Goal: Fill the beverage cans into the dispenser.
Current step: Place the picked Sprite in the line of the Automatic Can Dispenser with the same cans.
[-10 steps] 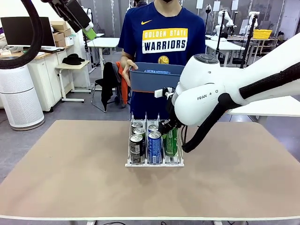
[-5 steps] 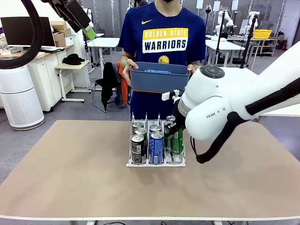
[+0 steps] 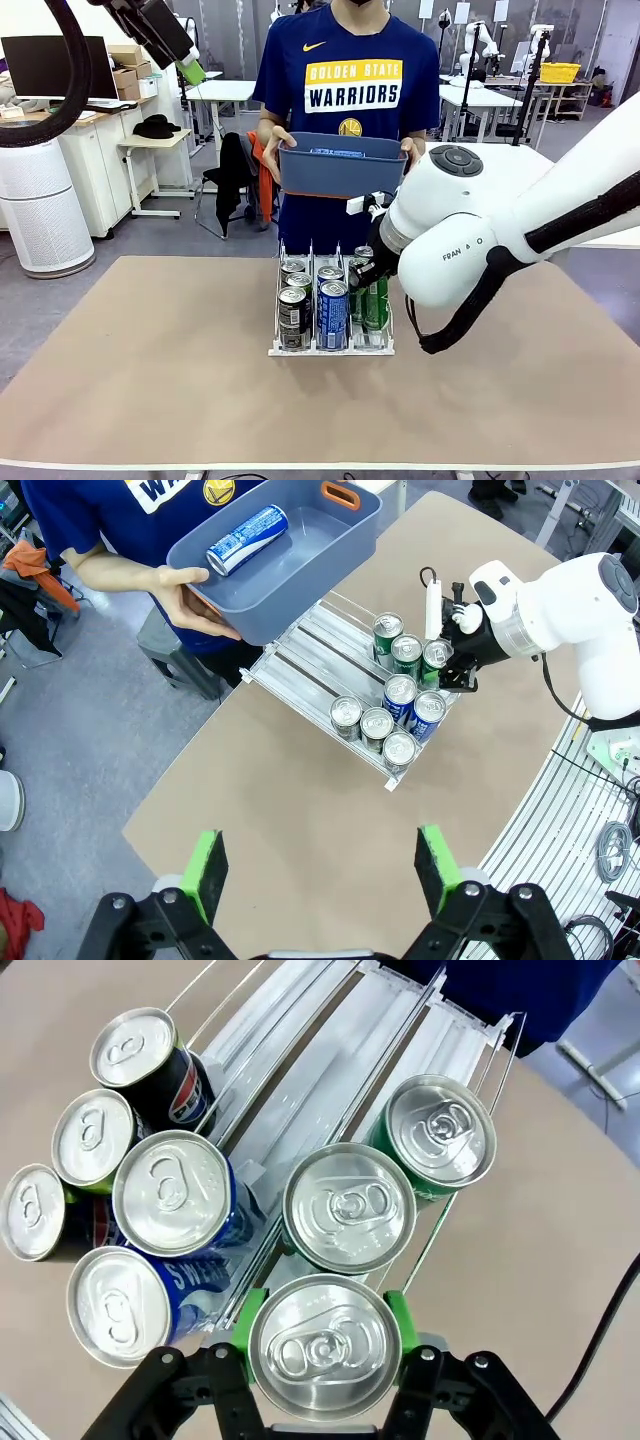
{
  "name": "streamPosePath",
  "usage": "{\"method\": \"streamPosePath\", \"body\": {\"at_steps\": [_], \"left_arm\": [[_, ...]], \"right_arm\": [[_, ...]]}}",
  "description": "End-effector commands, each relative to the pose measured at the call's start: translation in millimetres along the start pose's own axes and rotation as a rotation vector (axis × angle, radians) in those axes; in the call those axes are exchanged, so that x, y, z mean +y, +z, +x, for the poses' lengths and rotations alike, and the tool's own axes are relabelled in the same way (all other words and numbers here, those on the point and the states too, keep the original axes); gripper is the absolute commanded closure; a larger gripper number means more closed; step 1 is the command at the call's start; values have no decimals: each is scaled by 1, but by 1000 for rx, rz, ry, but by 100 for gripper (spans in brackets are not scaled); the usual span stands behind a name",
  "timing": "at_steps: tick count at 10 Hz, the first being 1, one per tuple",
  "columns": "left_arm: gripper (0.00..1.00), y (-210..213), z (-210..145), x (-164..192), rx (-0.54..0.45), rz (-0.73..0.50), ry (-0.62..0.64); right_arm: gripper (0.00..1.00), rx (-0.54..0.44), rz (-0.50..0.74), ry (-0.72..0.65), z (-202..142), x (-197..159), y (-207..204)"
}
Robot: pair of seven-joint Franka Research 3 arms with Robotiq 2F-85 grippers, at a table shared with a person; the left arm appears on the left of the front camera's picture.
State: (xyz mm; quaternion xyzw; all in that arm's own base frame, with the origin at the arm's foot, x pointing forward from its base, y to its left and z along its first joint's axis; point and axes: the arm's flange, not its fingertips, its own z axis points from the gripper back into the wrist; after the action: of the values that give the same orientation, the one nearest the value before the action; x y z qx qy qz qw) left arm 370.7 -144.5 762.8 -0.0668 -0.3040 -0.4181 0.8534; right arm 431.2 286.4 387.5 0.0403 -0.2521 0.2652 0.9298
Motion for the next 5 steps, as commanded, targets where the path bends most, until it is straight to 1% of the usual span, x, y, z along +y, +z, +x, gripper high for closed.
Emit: {"method": "streamPosePath", "body": {"at_steps": [1,2,3,4,5], "left_arm": [[0,0,-1,0,5,-4,6],[0,0,-1,0,5,-4,6],[0,0,-1,0,5,-4,6],[0,0,-1,0,5,-4,6],[0,0,-1,0,5,-4,6]], "right_arm": [[42,63,49,2,-7,-8,-5],[23,86,67,6,-10,-9,-1],[22,92,76,6,-10,-7,2],[3,98,65,-2,-11,-5,5],[19,104,64,-4,-12,-5,10]]}}
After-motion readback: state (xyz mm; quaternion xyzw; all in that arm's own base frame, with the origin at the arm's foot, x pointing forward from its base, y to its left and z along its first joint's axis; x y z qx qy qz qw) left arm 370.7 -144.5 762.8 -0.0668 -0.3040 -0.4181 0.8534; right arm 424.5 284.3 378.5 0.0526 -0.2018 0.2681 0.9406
